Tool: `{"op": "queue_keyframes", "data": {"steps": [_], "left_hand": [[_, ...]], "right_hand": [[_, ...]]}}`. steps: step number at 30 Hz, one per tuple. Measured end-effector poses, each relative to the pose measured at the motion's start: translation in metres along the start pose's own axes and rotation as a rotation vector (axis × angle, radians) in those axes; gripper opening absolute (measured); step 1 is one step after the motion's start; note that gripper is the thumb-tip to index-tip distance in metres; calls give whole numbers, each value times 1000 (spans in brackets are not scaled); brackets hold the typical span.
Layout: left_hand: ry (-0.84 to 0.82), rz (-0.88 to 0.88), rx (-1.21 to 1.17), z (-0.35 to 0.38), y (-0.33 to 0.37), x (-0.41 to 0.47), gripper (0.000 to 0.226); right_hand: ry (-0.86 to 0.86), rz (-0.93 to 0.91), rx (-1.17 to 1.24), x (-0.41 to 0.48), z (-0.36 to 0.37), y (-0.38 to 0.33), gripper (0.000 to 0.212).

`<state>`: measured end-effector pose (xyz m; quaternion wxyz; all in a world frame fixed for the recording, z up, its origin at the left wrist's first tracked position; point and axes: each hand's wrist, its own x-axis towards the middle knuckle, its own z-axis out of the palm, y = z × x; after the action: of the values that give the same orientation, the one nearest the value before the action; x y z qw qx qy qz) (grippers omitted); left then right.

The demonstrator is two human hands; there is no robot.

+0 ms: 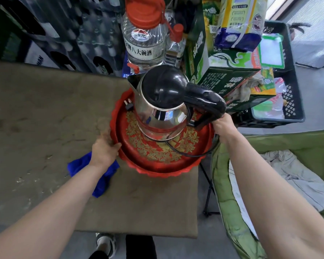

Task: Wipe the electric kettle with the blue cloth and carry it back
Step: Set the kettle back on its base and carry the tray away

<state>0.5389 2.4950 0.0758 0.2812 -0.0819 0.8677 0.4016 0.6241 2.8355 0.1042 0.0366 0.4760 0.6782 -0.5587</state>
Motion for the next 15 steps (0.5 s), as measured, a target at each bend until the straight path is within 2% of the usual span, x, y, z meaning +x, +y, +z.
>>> {"op": "queue_keyframes", "data": {"steps": [4, 7, 15], "left_hand": [[-2, -16, -87, -8, 6, -7, 66], [-2, -34, -133, -21, 8, -25, 64], [40, -5, -254, -103, 1, -86, 68]], "right_hand": [[3, -37, 75, -16, 4, 6, 22], [15, -70, 124, -37, 6, 10, 4], [-12, -128, 57, -123, 32, -6, 23]]}}
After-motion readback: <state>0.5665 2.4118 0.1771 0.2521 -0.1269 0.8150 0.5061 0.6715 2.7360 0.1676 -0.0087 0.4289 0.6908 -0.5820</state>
